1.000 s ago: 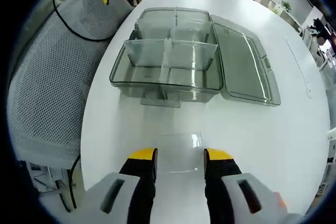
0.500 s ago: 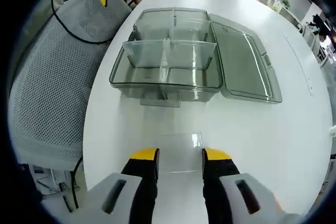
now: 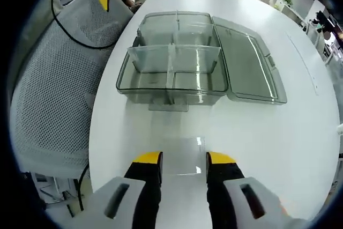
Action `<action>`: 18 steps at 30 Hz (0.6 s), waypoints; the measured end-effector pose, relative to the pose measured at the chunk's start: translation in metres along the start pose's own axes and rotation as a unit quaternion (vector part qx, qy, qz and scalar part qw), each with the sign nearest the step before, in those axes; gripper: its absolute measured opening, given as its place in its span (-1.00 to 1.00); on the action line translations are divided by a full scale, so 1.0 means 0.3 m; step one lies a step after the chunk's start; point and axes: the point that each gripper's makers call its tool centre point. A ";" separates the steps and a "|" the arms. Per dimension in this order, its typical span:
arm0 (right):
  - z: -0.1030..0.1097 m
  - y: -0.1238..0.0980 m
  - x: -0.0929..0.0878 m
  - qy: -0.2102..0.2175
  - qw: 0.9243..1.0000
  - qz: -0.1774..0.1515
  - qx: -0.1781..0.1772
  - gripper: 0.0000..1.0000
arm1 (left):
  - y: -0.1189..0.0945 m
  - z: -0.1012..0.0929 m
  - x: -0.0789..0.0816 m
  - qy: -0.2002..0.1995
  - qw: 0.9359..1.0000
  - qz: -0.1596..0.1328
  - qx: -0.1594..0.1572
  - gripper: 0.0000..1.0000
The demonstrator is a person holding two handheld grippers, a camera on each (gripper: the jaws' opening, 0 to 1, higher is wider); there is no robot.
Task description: Insert the divider into the dual guide fixture by aligning both edges with the guide slots and pushing it downward to the bottom, including one-sided entry, uneven engagement, binding, and posture correction.
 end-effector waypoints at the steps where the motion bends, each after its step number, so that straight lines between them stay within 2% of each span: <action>1: 0.001 -0.001 0.000 0.001 1.000 0.000 0.000 -0.44 | 0.001 -0.002 0.002 0.002 1.000 0.000 0.000 0.09; 12: 0.019 -0.022 0.006 0.012 1.000 -0.009 -0.009 -0.44 | 0.000 -0.008 0.015 0.009 1.000 -0.003 -0.003 0.09; 18: 0.034 -0.046 0.033 0.012 1.000 -0.019 -0.017 -0.44 | 0.006 -0.018 0.029 0.014 1.000 -0.007 -0.007 0.08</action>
Point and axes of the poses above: the point that each gripper's makers call its tool centre point, and the gripper's own axes: y roughly forward along the fingers, z roughly to its left, x roughly out of its top, and after that the axes turned 6 degrees about z, right-handed
